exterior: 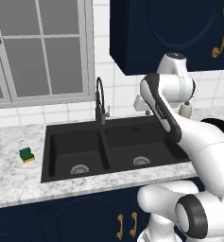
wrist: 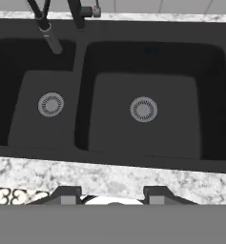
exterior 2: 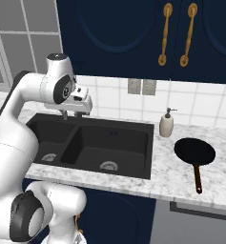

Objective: Pick the pan and sponge and place them into the sink. Then turn on the water.

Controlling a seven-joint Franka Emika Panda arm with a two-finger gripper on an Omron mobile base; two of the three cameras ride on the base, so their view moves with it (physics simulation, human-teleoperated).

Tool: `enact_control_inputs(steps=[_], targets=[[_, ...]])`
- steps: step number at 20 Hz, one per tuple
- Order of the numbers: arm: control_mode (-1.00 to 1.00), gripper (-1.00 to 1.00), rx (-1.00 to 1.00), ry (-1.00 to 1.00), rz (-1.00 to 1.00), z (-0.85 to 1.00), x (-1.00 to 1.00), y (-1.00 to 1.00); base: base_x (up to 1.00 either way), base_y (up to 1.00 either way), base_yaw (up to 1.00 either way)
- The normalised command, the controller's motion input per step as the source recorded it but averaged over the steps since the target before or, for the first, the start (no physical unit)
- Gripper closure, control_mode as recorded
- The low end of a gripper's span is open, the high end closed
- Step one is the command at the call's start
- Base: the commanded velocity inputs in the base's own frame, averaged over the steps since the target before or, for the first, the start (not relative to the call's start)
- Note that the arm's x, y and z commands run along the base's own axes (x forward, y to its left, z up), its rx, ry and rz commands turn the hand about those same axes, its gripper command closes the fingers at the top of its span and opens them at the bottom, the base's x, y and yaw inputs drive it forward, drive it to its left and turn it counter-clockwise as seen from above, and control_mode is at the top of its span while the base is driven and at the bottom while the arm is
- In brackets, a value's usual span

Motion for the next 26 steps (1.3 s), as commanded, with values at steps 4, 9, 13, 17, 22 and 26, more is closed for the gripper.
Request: enact_control_inputs(steps=[4,9,13,17,22,26], targets=[[-1.00,-1.00,0.01,0.00,0.06,0.00,-0.14,0.19,0.00,0.00,0.00],[-1.00,-1.00,0.01,0.00,0.25,0.00,-0.33,0.64,0.00,0.00,0.00],[-1.00,-1.00,-0.02,0.00,0.23,0.00,-0.29,0.94,0.00,0.00,0.00],[-1.00,-1.00,-0.10,0.03,0.14,0.00,-0.19,1.00,0.00,0.00,0.00],[-1.00,-1.00,-0.08,0.02,0.11,-0.03,-0.06,1.00,0.00,0.00,0.00],[-1.00,-1.00,-0.04,0.05,0.11,-0.20,0.00,1.00,0.00,0.00,0.00]])
